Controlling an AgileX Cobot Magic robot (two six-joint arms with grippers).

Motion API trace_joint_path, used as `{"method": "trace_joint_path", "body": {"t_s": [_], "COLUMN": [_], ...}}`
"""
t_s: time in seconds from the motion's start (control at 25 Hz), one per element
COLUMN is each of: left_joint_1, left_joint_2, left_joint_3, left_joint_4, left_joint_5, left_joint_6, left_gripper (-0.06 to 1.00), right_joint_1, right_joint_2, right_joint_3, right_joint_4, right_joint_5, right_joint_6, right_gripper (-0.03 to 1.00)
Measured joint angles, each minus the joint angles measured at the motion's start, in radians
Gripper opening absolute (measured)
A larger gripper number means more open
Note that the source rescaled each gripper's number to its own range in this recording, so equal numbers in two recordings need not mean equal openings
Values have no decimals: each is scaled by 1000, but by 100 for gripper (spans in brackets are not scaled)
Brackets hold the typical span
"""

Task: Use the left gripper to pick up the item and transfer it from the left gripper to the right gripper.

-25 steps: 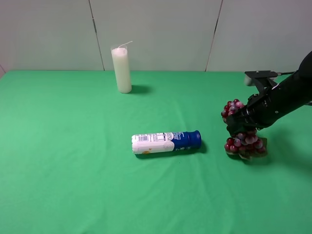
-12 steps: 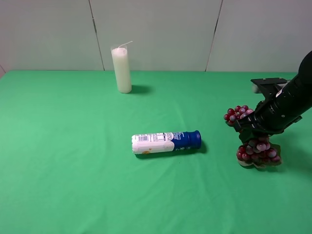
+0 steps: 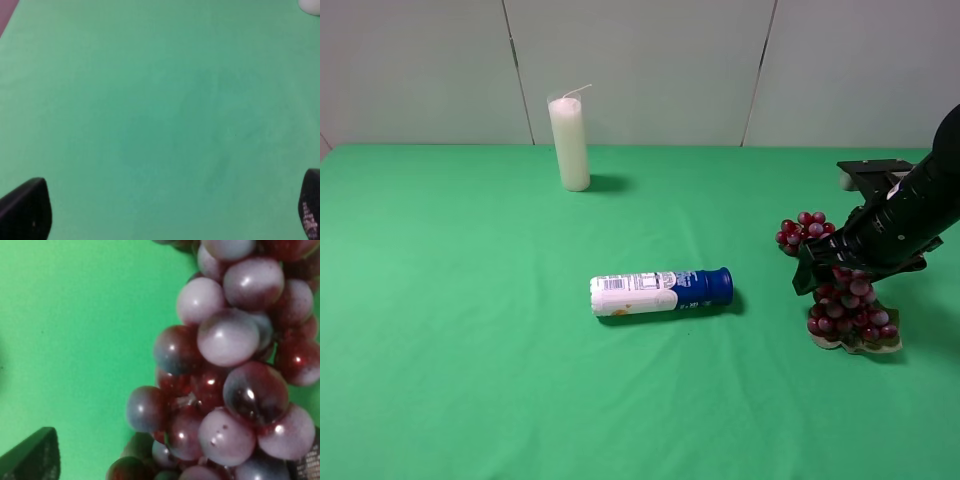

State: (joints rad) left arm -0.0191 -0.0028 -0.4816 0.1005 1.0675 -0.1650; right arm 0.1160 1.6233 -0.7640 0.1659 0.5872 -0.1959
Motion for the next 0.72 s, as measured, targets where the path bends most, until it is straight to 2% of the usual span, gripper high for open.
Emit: {"method": "trace_joint_path", "body": {"t_s": [0.2,0.36,0.72], "left_joint_1": [0,0,0], "left_joint_2": [0,0,0], "left_joint_3": [0,0,0], "left_joint_4": [0,0,0], "left_joint_5": [0,0,0], "left_joint_6": [0,0,0], "left_gripper": [100,100,100], "right_joint_1": [0,0,0], "right_joint_2": [0,-20,-227], "right_joint_3": [-2,-32,-106], "right_joint_4": [0,0,0], "right_joint_5": [2,42,272], "right_joint_6": [0,0,20], "right_gripper": [100,100,100]}}
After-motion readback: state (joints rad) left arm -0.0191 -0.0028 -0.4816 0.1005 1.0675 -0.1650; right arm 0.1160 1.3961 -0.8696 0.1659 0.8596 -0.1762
